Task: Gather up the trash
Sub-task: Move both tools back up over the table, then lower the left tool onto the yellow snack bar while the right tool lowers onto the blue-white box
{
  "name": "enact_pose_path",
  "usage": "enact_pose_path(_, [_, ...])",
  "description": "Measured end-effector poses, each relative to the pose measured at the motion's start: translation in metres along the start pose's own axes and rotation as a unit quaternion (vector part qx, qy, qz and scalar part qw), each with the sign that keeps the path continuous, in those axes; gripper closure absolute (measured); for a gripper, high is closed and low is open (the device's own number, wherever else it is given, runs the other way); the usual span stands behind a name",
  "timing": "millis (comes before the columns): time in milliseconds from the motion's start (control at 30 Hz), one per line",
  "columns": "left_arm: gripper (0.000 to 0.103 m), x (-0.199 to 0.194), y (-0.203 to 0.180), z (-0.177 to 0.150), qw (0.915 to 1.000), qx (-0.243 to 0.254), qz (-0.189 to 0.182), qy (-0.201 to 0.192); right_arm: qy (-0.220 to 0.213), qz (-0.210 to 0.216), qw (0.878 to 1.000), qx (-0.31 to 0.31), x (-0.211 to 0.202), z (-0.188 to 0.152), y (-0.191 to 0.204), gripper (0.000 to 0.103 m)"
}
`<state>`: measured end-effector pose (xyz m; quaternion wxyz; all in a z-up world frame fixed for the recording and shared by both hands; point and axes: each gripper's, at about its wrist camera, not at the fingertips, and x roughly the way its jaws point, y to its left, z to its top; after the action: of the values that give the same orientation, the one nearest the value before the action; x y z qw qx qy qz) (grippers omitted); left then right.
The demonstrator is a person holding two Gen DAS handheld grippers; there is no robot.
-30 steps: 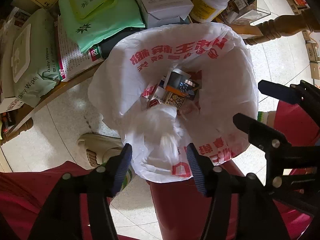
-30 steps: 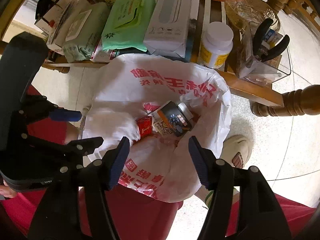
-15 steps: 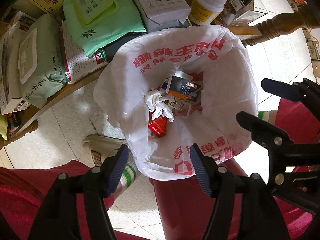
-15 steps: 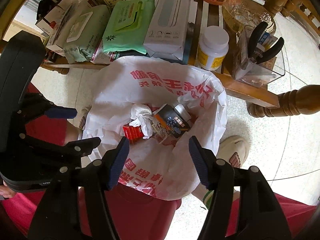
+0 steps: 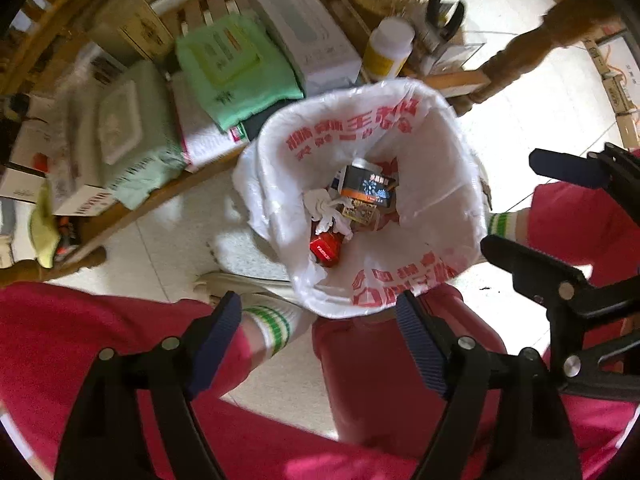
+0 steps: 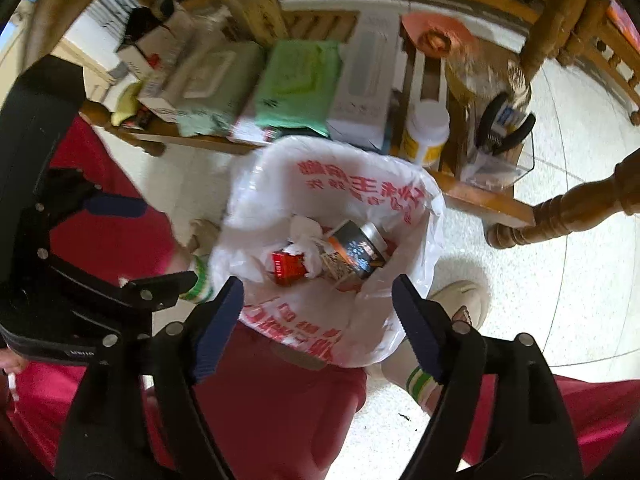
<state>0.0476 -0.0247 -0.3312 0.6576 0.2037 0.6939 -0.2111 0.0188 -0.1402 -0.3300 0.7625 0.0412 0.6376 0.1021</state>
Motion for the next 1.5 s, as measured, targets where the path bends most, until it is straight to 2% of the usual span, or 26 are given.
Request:
enact_pose_path(133, [0.021, -0.045, 0.001, -0.015, 0.9994, 0.008, 0.007, -0.033, -0.029, 0.003, 0.999, -0.029, -0.038, -0.005, 0.018, 0.021])
enact_pose_path(267, [0.016, -0.098, 0.01, -0.026, 0.9979, 0.007, -0.013, -0.063, -0.05, 0.011, 0.997, -0.065, -0.079, -0.007, 0.038, 0.018])
enact_pose_path(400, [0.015, -0.157, 0.014, -0.027, 0.9951, 0.021, 0.011, -0.096, -0.075, 0.02, 0.991, -0.106, -0.133, 0.0, 0.051, 0.015])
enact_pose_path(600, [0.014, -0.247, 0.027, -0.007, 0.9872, 0.045, 0.05, -0.144, -0.13, 0.023, 0.98, -0.151, -0.226, 0.028, 0.052, 0.011])
enact_pose_path(667, [0.012, -0.268, 0.031, 0.001, 0.9858, 0.048, 0.052, -0.152, -0.157, 0.021, 0.974, -0.161, -0.262, 0.041, 0.049, 0.007])
enact_pose_path(900, [0.011, -0.34, 0.035, 0.033, 0.9804, 0.073, 0.062, -0.172, -0.209, 0.009, 0.958, -0.197, -0.345, 0.077, 0.046, 0.007])
enact_pose_path(1133, [0.011, -0.355, 0.042, 0.063, 0.9818, 0.084, 0.066, -0.157, -0.208, 0.013, 0.945, -0.251, -0.368, 0.116, 0.048, 0.007])
enact_pose_path(1300, [0.011, -0.346, 0.052, 0.088, 0.9847, 0.089, 0.06, -0.137, -0.177, 0.019, 0.938, -0.298, -0.362, 0.143, 0.048, 0.007])
enact_pose_path(1500, [0.011, -0.319, 0.06, 0.112, 0.9875, 0.095, 0.058, -0.112, -0.148, 0.044, 0.933, -0.326, -0.348, 0.171, 0.047, 0.007])
